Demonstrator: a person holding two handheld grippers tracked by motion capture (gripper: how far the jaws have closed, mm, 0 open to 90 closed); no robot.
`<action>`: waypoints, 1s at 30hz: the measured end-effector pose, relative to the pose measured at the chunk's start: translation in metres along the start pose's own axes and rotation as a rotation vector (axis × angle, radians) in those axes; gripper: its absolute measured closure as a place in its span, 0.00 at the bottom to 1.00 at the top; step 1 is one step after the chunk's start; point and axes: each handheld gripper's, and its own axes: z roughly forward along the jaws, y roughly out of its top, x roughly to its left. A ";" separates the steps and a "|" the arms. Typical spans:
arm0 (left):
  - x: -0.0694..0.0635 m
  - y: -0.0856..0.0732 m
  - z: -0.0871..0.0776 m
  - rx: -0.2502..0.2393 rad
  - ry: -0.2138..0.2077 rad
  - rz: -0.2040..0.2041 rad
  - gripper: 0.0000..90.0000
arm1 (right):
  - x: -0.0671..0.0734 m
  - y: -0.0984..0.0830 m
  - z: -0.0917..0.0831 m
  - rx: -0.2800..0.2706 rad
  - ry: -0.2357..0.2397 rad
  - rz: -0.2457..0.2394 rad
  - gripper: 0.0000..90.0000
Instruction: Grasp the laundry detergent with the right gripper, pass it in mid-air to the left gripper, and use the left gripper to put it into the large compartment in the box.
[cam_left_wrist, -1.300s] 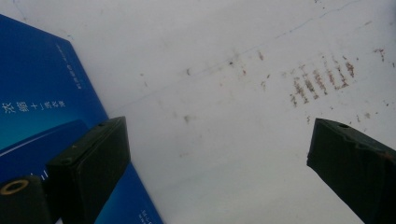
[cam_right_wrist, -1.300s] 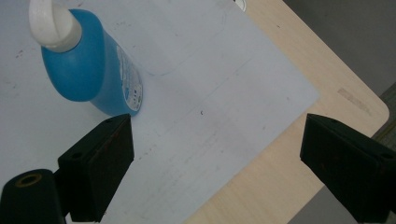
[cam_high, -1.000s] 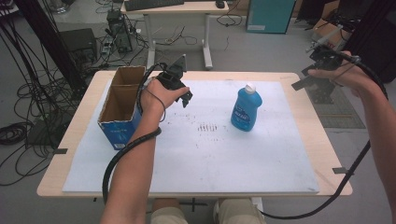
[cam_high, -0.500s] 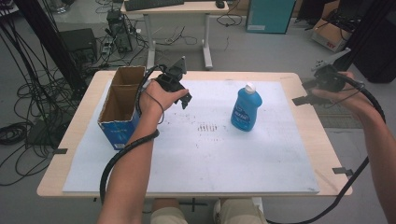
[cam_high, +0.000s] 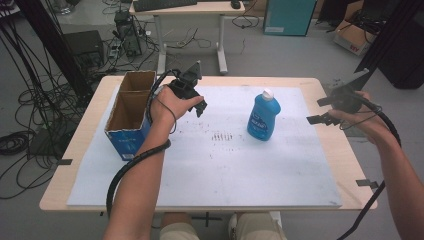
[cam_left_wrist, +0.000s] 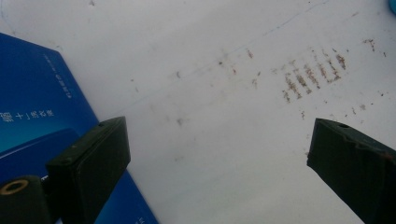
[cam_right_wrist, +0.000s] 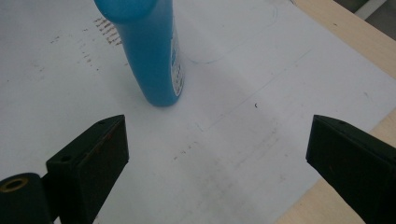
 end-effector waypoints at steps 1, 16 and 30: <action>0.000 0.000 0.000 0.000 0.001 0.002 0.07 | 0.001 -0.002 0.001 -0.006 0.003 0.002 0.06; -0.001 0.002 0.003 0.005 0.001 0.012 0.07 | 0.013 -0.008 0.029 -0.082 0.040 -0.019 0.04; -0.001 0.000 0.002 0.005 0.000 0.014 0.07 | 0.029 -0.009 0.061 -0.138 0.078 -0.028 0.04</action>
